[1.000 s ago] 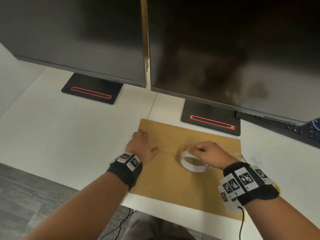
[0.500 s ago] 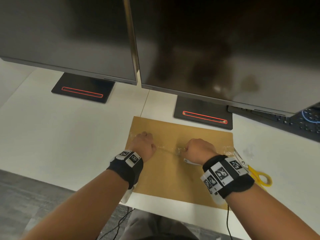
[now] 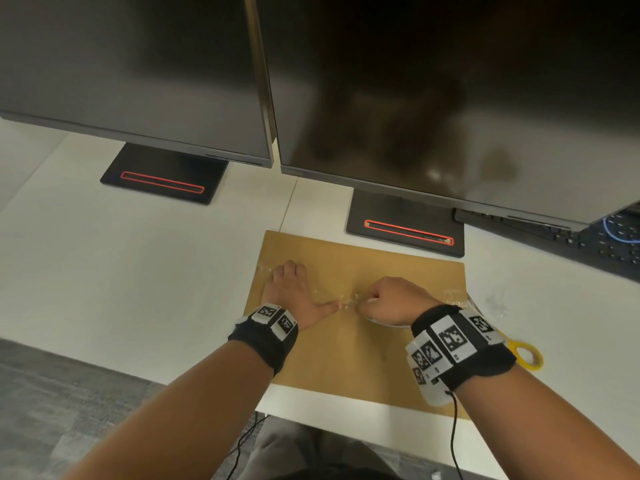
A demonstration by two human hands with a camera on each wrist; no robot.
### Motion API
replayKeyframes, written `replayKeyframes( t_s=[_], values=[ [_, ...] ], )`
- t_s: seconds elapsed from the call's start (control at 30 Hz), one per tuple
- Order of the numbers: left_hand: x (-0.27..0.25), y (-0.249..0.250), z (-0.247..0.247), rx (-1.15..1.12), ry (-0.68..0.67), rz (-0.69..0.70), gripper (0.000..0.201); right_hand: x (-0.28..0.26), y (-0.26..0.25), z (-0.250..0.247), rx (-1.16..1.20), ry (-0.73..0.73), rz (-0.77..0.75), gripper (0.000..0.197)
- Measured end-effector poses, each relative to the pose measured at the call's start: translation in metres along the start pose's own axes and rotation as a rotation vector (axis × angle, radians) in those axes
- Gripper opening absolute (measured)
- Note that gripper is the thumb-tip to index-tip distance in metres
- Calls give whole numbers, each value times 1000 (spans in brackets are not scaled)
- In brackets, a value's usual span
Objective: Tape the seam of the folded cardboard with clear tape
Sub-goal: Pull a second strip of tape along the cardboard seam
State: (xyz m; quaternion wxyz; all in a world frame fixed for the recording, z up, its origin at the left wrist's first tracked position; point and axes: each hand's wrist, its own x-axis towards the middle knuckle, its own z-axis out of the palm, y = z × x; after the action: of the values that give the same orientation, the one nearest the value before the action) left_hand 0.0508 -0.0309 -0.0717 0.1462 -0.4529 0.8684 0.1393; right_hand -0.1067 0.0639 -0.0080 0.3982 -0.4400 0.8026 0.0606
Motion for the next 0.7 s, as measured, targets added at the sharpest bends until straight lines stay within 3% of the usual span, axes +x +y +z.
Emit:
replayKeyframes(
  t_s=[0.17, 0.43, 0.7],
  values=[
    [-2, 5, -3, 38, -12, -25, 116, -5, 4, 0, 29, 59, 9, 38],
    [-2, 14, -12, 29, -97, -109, 127, 4, -22, 9, -163, -7, 203, 36],
    [-6, 21, -12, 54, -112, -166, 121, 13, -36, 5, -289, -49, 213, 27]
  ],
)
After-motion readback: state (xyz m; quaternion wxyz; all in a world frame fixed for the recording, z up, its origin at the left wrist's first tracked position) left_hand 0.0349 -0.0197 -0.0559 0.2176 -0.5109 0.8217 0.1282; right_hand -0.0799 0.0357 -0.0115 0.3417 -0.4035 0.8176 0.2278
